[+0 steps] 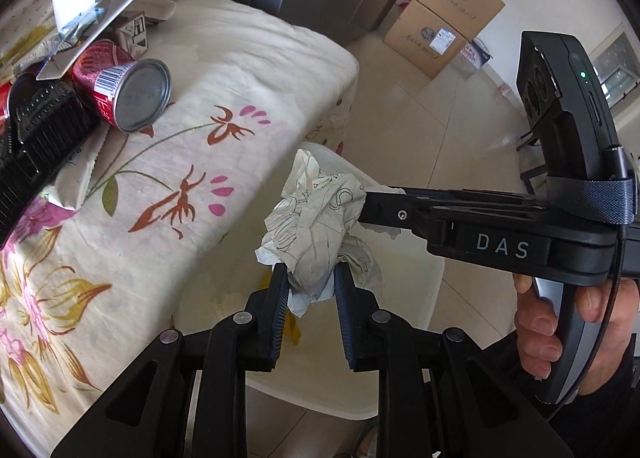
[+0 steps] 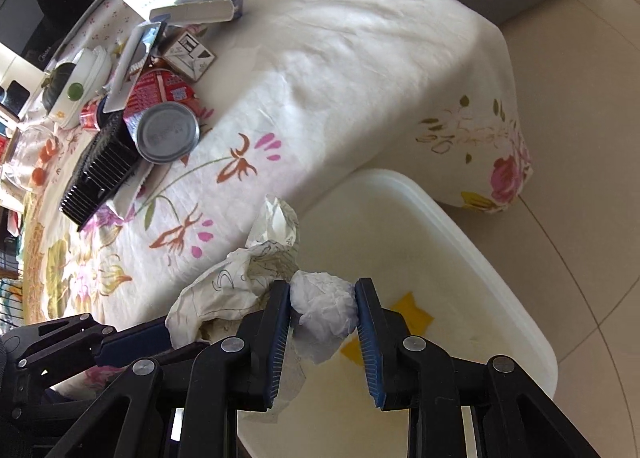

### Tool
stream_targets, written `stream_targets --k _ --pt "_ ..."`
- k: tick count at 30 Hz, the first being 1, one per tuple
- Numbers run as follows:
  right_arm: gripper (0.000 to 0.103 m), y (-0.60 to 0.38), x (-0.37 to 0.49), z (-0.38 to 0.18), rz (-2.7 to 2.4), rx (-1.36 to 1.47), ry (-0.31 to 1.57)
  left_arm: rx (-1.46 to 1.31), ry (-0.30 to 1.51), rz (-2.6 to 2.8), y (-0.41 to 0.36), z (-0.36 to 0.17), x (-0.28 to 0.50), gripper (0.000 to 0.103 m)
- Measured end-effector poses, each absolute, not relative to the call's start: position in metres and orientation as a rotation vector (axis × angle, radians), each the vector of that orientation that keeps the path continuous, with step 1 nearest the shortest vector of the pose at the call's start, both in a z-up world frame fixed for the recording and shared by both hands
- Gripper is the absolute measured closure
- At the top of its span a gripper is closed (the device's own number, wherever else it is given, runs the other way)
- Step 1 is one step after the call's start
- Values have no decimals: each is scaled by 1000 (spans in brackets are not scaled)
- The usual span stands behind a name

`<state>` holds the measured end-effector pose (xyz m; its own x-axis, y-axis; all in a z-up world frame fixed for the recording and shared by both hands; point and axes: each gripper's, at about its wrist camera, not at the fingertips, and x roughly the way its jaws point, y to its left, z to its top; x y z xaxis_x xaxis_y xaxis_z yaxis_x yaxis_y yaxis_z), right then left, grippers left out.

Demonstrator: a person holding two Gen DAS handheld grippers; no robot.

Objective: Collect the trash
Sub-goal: 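Carry the tissue ball and crumpled paper to the bin and release both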

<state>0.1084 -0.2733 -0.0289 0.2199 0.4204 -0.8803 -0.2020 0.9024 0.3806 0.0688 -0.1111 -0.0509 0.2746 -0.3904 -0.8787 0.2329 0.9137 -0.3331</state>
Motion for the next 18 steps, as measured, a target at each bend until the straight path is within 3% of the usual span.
stream_targets --k 10,18 --pt "50 -273 110 -40 423 212 1337 -179 1261 -403 -104 -59 73 67" --pt "44 -270 115 -38 415 201 1324 -174 1219 -392 -98 -45 65 66"
